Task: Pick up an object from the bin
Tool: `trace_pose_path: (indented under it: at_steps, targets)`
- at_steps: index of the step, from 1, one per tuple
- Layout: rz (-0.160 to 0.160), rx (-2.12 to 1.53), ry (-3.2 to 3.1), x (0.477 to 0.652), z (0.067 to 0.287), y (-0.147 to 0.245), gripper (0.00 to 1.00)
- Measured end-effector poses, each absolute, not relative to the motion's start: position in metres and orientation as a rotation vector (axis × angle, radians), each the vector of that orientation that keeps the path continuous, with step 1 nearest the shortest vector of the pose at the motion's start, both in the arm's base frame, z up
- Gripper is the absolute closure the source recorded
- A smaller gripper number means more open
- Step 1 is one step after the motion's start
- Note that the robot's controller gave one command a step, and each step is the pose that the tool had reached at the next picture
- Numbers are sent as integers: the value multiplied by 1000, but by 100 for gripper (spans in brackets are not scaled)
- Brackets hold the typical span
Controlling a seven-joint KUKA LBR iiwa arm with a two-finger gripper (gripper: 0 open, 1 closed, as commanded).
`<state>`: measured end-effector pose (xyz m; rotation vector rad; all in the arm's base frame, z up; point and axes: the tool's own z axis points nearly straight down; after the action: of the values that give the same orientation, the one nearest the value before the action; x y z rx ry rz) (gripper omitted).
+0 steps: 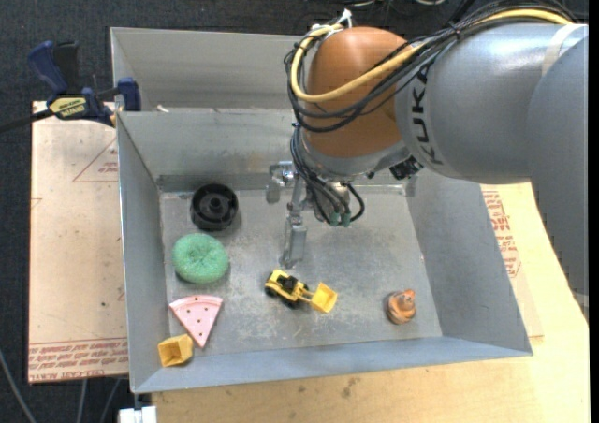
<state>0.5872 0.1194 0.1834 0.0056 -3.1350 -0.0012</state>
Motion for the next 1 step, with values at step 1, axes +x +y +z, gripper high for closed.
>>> trace_pose_path:
  at_steps: [1]
  targets:
    - [-2, 2, -3142, 589, 188, 119, 0]
